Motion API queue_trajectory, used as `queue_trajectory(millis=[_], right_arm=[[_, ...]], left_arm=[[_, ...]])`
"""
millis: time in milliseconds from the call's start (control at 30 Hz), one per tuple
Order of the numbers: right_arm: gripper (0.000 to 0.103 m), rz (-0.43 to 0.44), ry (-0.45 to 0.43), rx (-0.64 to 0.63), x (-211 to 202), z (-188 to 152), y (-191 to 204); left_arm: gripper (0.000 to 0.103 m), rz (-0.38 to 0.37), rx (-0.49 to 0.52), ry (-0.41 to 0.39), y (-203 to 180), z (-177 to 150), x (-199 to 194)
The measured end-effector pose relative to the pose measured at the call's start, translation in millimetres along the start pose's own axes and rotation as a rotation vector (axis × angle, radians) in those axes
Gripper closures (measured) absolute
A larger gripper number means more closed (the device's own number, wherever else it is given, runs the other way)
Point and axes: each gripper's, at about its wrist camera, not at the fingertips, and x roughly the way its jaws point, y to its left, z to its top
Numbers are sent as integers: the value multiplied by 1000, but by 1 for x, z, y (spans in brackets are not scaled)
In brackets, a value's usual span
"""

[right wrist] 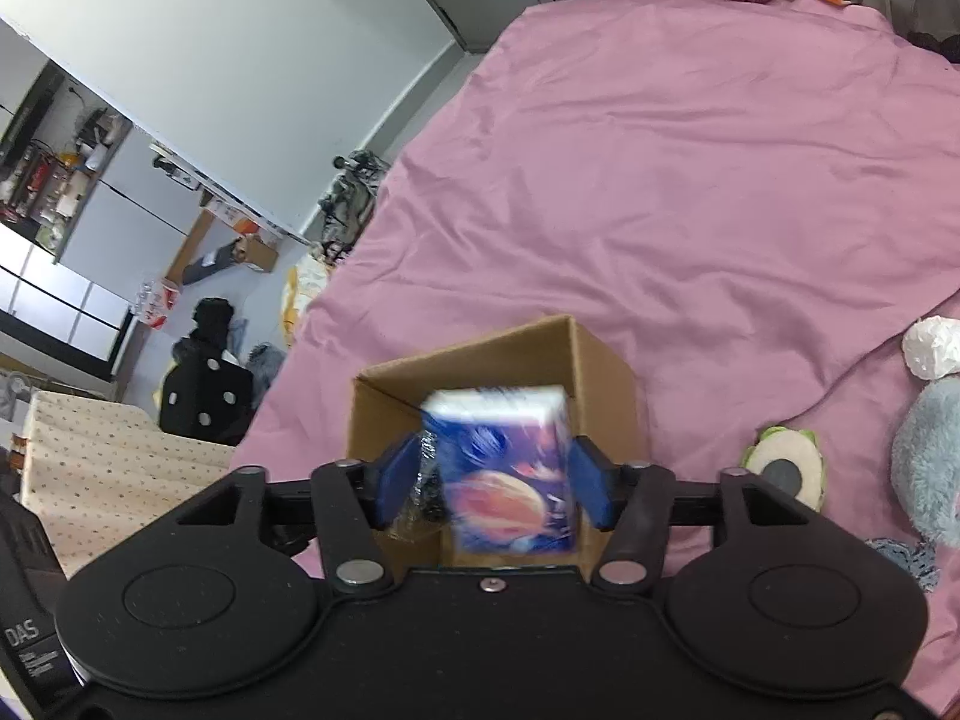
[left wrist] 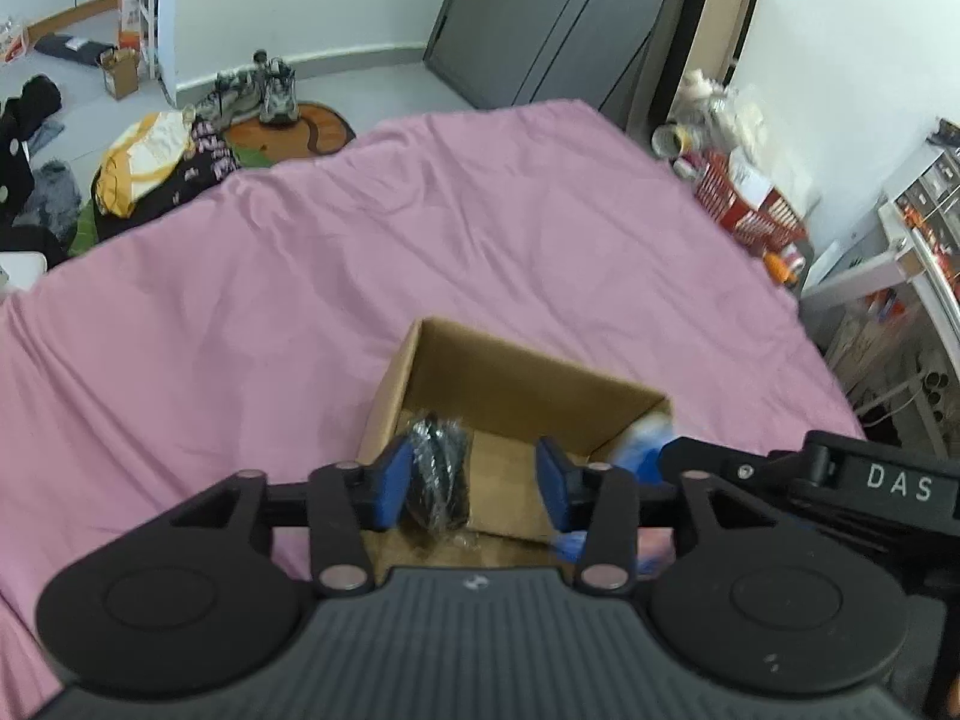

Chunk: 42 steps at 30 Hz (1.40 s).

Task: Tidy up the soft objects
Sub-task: 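Open right tool over box while left tool releases black item into box, then move right tool to black felt plush while left tool approaches denim plush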

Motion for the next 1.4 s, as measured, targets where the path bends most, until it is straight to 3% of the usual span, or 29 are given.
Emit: queue_trajectory(millis=[67,200,267,500,567,700,967,1300,1400], right_arm=[[27,13,-21,4,-9,0,0],[18,19,-80,-26,-32,-2,1],[13,28,-104,-40,-45,-4,1],[4,-10,-198,-115,-88,-22,-1],[0,-27,-226,-136,-100,-28,-2],[0,-44,-281,-186,-123,-40,-5],[0,-53,-352,-230,-160,-59,-15],[0,-55,-333,-243,-196,-75,-48],[0,-77,-333,-228,-203,-78,-60]], left_arm=[[54,10,15,-38,-4,2,-12],[53,70,71,-132,-18,1,-38],[53,64,92,-166,-24,0,-49],[52,36,139,-192,-46,-12,-81],[45,19,137,-173,-50,-17,-89],[34,36,159,-193,-59,-30,-107],[30,55,187,-207,-77,-57,-134],[28,34,185,-190,-102,-86,-145],[20,36,183,-171,-111,-95,-144]])
